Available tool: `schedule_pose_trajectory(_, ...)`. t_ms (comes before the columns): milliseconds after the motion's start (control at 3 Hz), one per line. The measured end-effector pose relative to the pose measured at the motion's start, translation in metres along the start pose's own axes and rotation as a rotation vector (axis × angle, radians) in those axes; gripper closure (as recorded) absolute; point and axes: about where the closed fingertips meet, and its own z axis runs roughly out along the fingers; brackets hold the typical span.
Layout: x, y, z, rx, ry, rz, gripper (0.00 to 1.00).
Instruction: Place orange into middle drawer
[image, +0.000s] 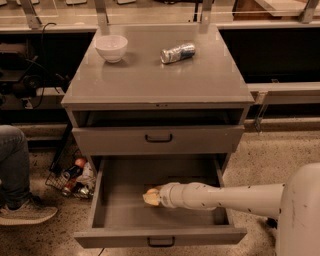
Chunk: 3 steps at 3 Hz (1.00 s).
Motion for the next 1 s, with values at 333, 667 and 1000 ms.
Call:
schedule_pose_trajectory(333, 0.005, 0.000, 0.005, 0.000, 0.011, -0.001, 0.05)
schedule_pose_trajectory(667, 0.008, -0.005, 0.000, 0.009, 0.014, 0.003, 0.00)
schedule_pose_trajectory(1000, 0.008, -0.025, -0.031, 0.040, -0.001, 0.018, 0.00)
